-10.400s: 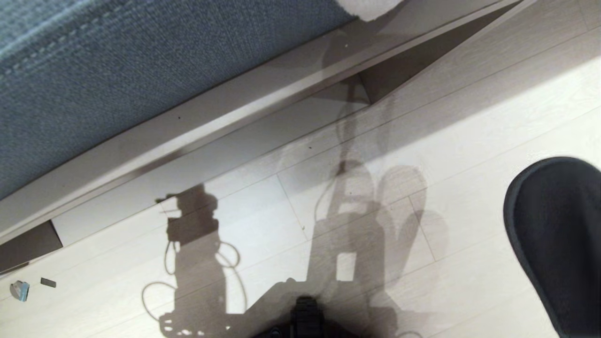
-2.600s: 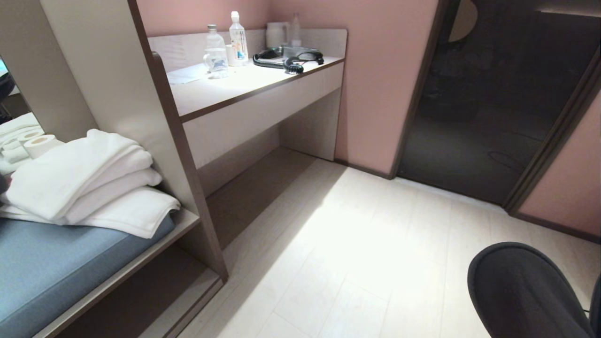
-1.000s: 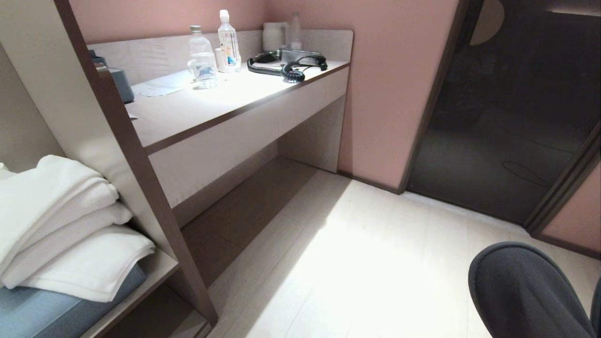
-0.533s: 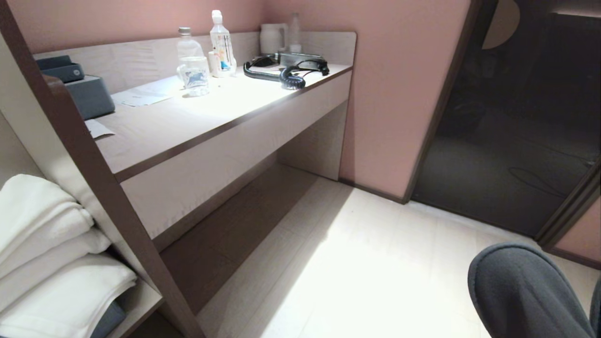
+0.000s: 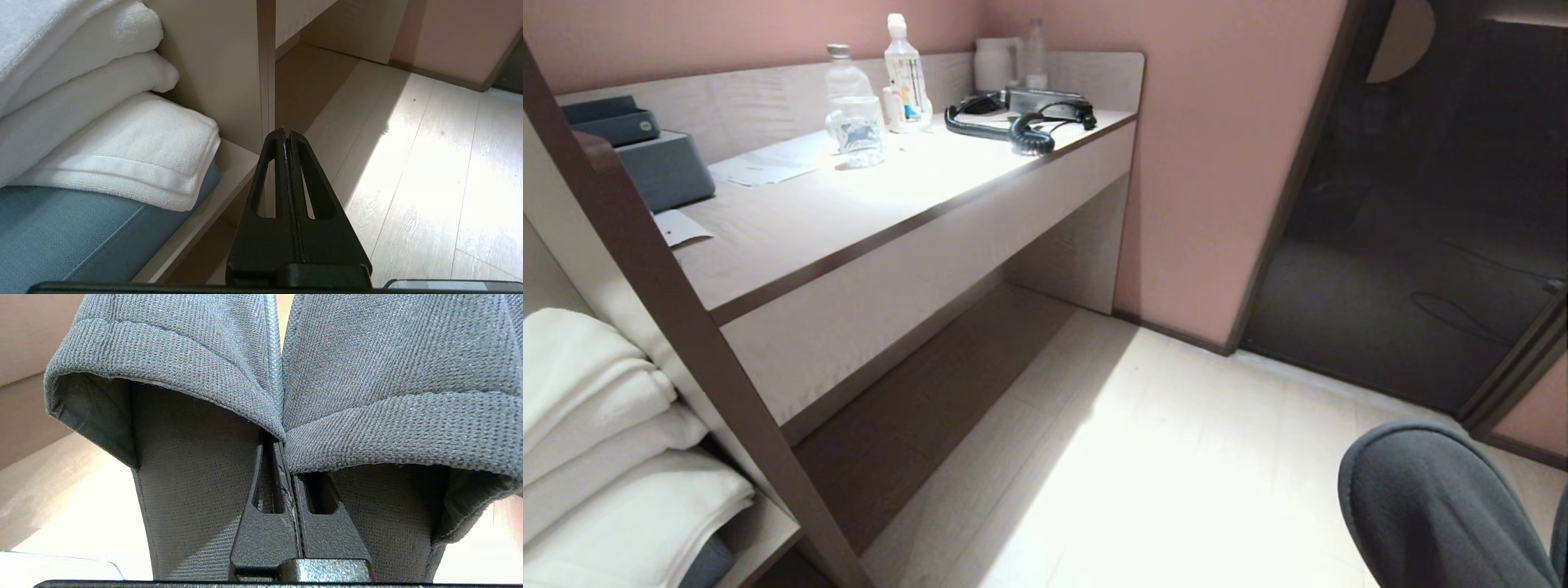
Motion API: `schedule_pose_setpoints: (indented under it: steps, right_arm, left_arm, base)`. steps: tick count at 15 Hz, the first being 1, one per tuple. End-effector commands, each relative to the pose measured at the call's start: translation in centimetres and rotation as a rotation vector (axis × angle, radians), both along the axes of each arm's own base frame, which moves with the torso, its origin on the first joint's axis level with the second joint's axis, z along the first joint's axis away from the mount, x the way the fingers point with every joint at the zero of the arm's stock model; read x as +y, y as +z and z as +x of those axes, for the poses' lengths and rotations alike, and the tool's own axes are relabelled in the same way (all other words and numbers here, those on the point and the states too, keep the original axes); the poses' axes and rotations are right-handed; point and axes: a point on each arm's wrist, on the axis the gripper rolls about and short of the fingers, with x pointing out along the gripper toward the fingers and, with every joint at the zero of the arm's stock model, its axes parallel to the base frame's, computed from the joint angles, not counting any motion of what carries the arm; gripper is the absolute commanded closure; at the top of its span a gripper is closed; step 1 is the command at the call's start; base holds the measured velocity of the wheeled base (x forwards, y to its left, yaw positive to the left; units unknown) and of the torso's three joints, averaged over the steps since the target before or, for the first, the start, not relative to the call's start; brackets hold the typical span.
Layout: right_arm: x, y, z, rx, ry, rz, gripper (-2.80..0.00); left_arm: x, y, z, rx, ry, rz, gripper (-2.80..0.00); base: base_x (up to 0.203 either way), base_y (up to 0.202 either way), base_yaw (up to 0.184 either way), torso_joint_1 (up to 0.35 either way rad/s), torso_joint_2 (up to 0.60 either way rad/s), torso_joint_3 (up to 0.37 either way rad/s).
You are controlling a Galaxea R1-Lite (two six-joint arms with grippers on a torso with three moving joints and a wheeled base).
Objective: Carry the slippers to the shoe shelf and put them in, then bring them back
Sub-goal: Place the slippers on the floor
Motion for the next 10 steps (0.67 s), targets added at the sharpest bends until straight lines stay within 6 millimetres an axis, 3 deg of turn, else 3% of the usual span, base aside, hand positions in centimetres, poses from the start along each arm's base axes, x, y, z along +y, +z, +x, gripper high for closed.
schedule_pose_setpoints:
  steps: [1, 10]
  right_arm:
    - [0.00, -0.02, 0.01, 0.002, 0.001, -0.001, 0.00]
    - [0.00, 0.00, 0.01, 0.002, 0.002, -0.001, 0.00]
  left_arm:
    - [0.00, 0.01, 0.01, 0.000, 0.001, -0.001, 0.00]
    - [0.00, 0.01, 0.01, 0.000, 0.001, -0.001, 0.00]
  base:
    - [0.000, 0.000, 0.000, 0.002, 0.00, -0.129]
    - [0.000, 0.000, 0.000, 0.000, 0.00, -0.187]
